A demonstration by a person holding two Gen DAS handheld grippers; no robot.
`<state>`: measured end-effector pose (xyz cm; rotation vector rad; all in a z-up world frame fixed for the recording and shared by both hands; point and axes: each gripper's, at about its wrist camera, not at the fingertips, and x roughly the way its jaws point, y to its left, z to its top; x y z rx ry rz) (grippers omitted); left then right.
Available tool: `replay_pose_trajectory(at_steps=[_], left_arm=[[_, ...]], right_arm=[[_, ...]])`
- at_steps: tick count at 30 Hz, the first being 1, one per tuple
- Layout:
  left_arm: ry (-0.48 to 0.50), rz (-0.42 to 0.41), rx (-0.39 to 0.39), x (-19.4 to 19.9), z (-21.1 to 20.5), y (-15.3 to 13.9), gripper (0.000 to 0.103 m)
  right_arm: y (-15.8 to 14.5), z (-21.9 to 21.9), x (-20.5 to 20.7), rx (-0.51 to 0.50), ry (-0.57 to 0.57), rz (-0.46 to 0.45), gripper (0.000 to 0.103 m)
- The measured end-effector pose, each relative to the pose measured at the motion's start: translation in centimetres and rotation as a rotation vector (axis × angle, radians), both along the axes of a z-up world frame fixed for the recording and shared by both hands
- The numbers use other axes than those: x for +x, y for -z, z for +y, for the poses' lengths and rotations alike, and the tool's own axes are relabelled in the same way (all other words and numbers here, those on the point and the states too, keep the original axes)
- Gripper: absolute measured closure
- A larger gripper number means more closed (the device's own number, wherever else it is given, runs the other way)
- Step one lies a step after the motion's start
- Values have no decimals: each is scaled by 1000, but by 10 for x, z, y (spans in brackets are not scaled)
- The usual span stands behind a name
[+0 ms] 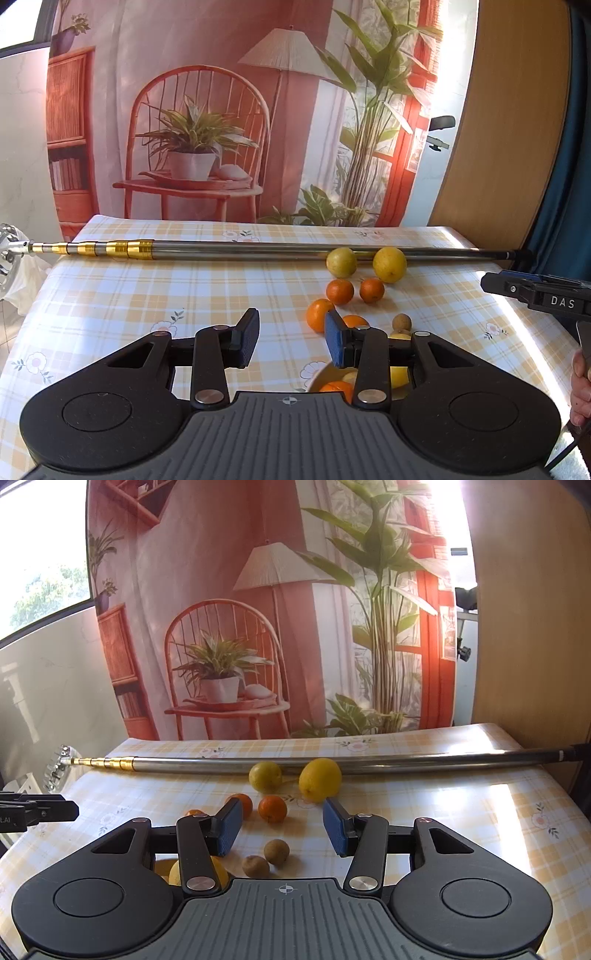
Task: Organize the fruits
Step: 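Grasp an orange from the pile with the left tool while the right tool approaches the pile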
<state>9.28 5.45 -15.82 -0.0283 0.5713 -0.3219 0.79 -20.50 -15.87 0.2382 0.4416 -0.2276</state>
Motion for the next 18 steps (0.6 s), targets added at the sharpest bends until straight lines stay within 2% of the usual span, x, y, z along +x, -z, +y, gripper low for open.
replay_pose_trajectory(at_steps=[4, 9, 13, 18], left_arm=[[-38, -21, 10, 6, 12, -8, 62], [-96, -25, -32, 16, 29, -17, 62], [-126, -42, -28, 26, 34, -23, 62], [-97, 7, -78, 48, 28, -20, 62]], right_arm=[[-4, -7, 3, -6, 15, -15, 58], [-4, -14, 8, 11, 26, -27, 58], [-4, -16, 16, 10, 26, -35, 58], [0, -22, 30, 21, 16, -26, 58]])
